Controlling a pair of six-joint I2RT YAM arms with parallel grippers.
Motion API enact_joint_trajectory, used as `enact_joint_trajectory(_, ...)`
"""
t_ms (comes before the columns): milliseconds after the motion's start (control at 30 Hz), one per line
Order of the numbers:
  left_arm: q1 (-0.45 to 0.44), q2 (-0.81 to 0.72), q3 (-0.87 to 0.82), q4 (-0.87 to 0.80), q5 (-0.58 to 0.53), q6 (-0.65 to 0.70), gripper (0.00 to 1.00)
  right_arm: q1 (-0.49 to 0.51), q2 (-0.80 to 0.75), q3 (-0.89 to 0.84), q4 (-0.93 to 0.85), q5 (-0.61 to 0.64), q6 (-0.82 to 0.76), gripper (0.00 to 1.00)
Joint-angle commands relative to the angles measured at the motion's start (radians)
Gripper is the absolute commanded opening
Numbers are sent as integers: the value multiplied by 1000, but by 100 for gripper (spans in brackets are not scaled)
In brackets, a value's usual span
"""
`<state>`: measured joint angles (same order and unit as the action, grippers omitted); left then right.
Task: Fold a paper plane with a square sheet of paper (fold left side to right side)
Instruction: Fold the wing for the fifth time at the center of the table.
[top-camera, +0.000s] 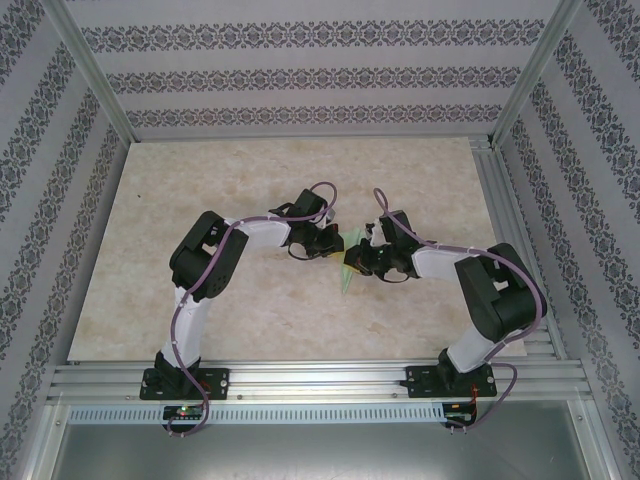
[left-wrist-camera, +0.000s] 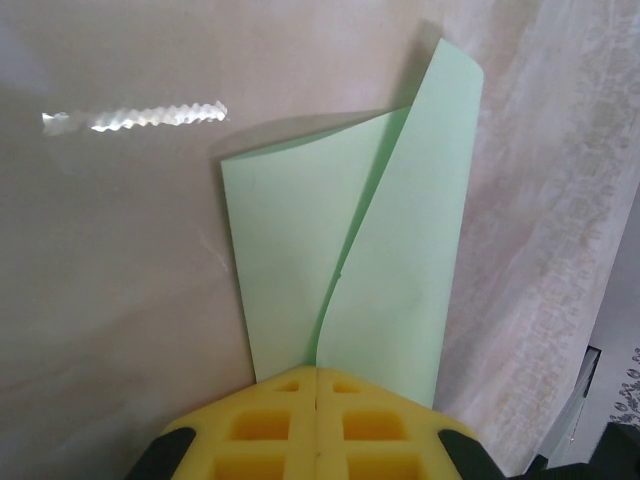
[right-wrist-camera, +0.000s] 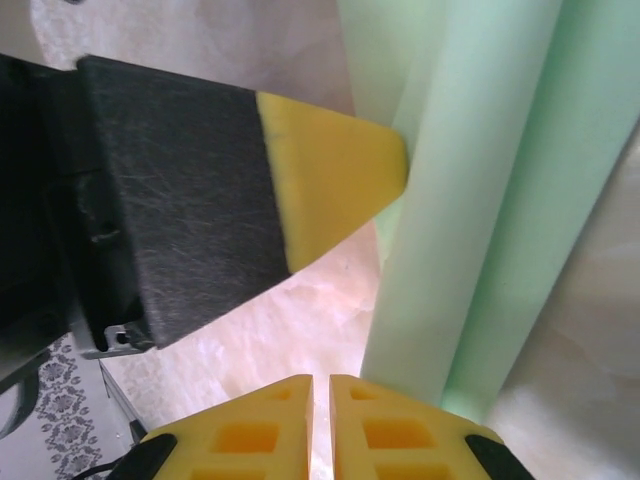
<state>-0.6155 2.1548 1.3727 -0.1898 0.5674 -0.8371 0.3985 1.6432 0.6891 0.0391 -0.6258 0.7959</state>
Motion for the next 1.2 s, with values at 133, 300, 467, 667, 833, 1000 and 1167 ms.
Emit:
enact_joint_trajectory(133,14,16,-12,-11,-37,12,0,15,29,-28,76,17,24,12)
enact_joint_trajectory(300,14,17,-13,-12,-37,10,0,18,43,-34,91,21,27,12)
enact_joint_trajectory(467,14,14,-12,-12,-36,11,0,20,48,-37,94,25,28,12)
enact_joint_trajectory(667,14,14,-12,-12,-38,10,0,22,57,-38,102,34,36,12)
enact_joint_trajectory(833,14,19,-7,-12,-39,7,0,22,58,-39,109,42,43,12)
enact_joint_trajectory(1000,14,20,0,-10,-38,5,0,23,64,-42,118,49,51,12)
enact_joint_trajectory(1167,14,22,0,-13,-38,5,0,26,72,-40,123,52,58,12)
